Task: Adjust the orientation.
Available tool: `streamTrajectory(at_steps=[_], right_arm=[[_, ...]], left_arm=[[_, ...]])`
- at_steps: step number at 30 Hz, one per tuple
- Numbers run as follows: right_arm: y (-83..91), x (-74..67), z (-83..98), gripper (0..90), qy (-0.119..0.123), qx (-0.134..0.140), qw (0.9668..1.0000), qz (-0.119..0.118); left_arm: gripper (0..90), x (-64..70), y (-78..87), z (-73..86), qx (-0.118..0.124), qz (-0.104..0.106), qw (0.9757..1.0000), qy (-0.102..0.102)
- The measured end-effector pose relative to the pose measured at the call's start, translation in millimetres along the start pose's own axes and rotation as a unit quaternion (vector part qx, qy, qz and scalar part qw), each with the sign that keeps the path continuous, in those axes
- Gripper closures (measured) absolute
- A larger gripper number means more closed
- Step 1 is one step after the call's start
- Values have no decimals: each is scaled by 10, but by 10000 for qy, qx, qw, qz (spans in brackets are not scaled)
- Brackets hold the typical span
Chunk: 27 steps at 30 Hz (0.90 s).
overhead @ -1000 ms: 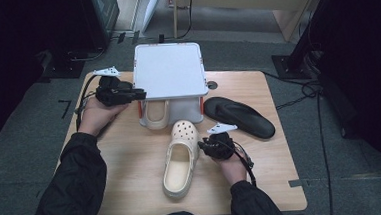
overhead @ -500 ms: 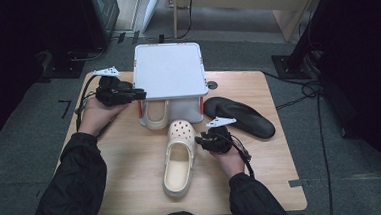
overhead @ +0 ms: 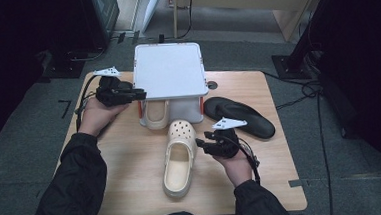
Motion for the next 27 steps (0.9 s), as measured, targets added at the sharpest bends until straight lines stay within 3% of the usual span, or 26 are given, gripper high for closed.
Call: streamTrajectory(at_steps=[8, 14, 20, 24, 27], right_arm=[[187, -289, -32, 431, 165, 208, 9992, -282], [103, -480, 73, 378, 178, 126, 9989, -417], [-119, -484, 198, 378, 67, -87, 9995, -283], [-235, -490, 230, 378, 120, -146, 9997, -169], [-319, -472, 237, 387, 271, -120, 9995, 81]], left_arm=[[739, -2, 0, 1, 22, 7, 10000, 20], [739, -2, 0, 2, 24, 1, 10000, 16], [739, -4, 1, 3, 26, 16, 10000, 16], [739, -3, 1, 3, 25, 12, 10000, 9], [739, -2, 0, 2, 29, 9, 10000, 9]])
Point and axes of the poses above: each handheld gripper's, and its own axes: y roughly backward along the jaws, z roughly out of its underside, x roughly to its right, the point moved 9 cm from there along -y, roughly forward along the jaws, and after that the axes turned 7 degrees about -y, right-handed, at the moved point
